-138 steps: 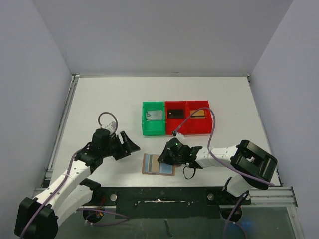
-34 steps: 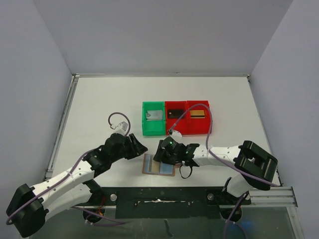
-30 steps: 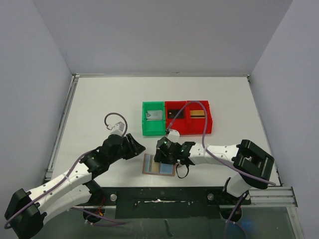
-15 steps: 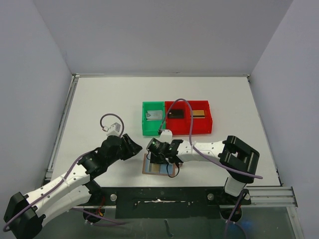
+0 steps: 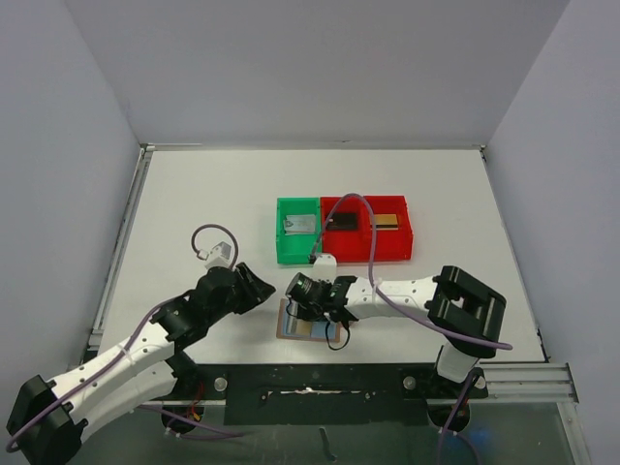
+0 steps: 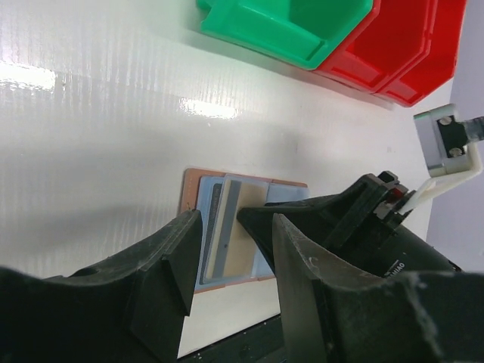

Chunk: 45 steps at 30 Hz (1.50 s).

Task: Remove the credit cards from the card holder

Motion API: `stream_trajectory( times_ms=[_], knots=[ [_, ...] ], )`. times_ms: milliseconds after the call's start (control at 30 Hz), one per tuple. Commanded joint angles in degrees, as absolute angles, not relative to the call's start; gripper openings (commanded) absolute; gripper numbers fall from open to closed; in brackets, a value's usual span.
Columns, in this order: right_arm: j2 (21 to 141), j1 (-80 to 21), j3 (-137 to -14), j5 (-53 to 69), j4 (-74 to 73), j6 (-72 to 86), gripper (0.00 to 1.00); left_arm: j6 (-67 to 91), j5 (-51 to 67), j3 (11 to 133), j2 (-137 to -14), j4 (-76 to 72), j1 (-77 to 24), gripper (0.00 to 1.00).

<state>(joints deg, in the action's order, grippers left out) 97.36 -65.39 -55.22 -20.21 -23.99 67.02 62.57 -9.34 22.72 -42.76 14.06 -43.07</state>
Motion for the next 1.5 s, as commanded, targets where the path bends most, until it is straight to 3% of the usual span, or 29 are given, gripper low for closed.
stream_trajectory(
  times_ms=[0, 100, 300, 700, 767, 933, 1100, 1267, 1467],
  knots=[
    [99.6, -64.56, -47.86, -18.28, -23.17, 67.9, 0.31, 62.92, -6.24, 21.62, -44.93, 8.16, -42.98, 0.41],
    [97.75, -62.95, -42.78, -14.62, -15.48, 67.84, 0.23, 63.61, -2.78, 19.57, -46.71, 3.21, -43.02, 0.41],
    [96.69, -60.04, -36.4, -9.25, -7.44, 67.81, 0.19, 60.72, 4.55, 19.71, -54.07, -3.97, -43.15, 0.41],
    [97.1, -58.58, -34.79, -8.97, -11.45, 72.58, 0.15, 53.33, 6.95, 28.09, -66.58, -6.4, -40.87, 0.42],
    [96.19, -58.78, -35.19, -9.02, -10.52, 71.82, 0.16, 53.75, 7.25, 28.53, -67.63, -5.55, -40.36, 0.41],
    [95.2, -61.1, -43.48, -16.0, -17.01, 69.11, 0.31, 55.94, 4.07, 26.89, -62.52, -1.99, -40.34, 0.41],
    [96.46, -61.89, -51.11, -18.16, -21.08, 66.54, 0.36, 57.92, -0.19, 25.5, -54.94, 6.02, -40.3, 0.41],
    [96.74, -62.32, -55.13, -19.59, -25.39, 67.23, 0.56, 58.46, 0.13, 23.62, -48.91, 8.66, -39.95, 0.41],
    [97.91, -65.21, -58.82, -22.24, -29.9, 67.14, 0.59, 58.94, -0.04, 23.48, -46.57, 10.22, -39.81, 0.41]
  ],
)
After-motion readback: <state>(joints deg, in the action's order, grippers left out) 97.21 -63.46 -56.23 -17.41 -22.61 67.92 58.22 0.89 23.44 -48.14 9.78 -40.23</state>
